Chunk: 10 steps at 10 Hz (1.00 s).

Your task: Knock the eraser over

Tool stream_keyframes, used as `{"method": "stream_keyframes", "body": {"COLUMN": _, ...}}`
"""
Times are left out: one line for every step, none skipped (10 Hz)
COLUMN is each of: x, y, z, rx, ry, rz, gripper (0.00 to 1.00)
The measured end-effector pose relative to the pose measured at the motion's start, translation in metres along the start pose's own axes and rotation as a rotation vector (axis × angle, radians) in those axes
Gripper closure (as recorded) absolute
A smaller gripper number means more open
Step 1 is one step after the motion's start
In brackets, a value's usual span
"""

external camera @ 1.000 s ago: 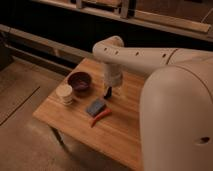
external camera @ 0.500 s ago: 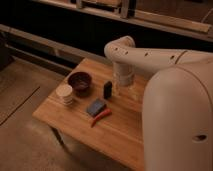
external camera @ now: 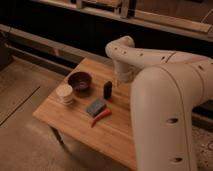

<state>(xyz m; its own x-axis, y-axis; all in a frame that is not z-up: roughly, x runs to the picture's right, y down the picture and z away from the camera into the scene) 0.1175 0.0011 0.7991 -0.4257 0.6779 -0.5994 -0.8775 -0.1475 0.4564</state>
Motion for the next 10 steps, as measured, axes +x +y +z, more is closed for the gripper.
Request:
{"method": "stream_keyframes", "body": {"x": -0.011, "y": 0.016, "z": -0.006, "rx": -0.006, "ry": -0.023, "rz": -0.041, "gripper": 0.35}}
{"method": "stream_keyframes", "body": {"x": -0.018, "y": 0.034, "z": -0.012, "rx": -0.012, "ry": -0.046, "rz": -0.088, "gripper": 0.35}}
{"method": "stream_keyframes", "body": {"x": -0.024, "y": 0.057, "z": -0.02, "rx": -0.027, "ry": -0.067, "rz": -0.141, "gripper": 0.35}}
{"method": "stream_keyframes", "body": {"x": -0.025, "y": 0.078, "z": -0.026, "rx": -0.049, "ry": -0.076, "rz": -0.184, "gripper": 0.35}}
{"method": "stream_keyframes", "body": {"x": -0.026, "y": 0.108, "z": -0.037, "rx": -0.094, "ry": -0.093, "rz": -0.225, "gripper": 0.35}}
{"method": "stream_keyframes", "body": {"x": -0.028, "y": 0.123, "z": -0.046, "rx": -0.132, "ry": -0.11, "rz": -0.228, "gripper": 0.35}}
{"method": "stream_keyframes", "body": {"x": -0.029, "y": 0.127, "z": -0.051, "rx": -0.154, "ry": -0.119, "rz": -0.216, "gripper": 0.35}}
{"method": "stream_keyframes", "body": {"x": -0.031, "y": 0.128, "z": -0.059, "rx": -0.195, "ry": -0.133, "rz": -0.174, "gripper": 0.35}}
{"method": "stream_keyframes", "body": {"x": -0.029, "y": 0.119, "z": -0.067, "rx": -0.229, "ry": -0.139, "rz": -0.121, "gripper": 0.35}}
{"method": "stream_keyframes", "body": {"x": -0.029, "y": 0.113, "z": -0.07, "rx": -0.244, "ry": -0.143, "rz": -0.094, "gripper": 0.35}}
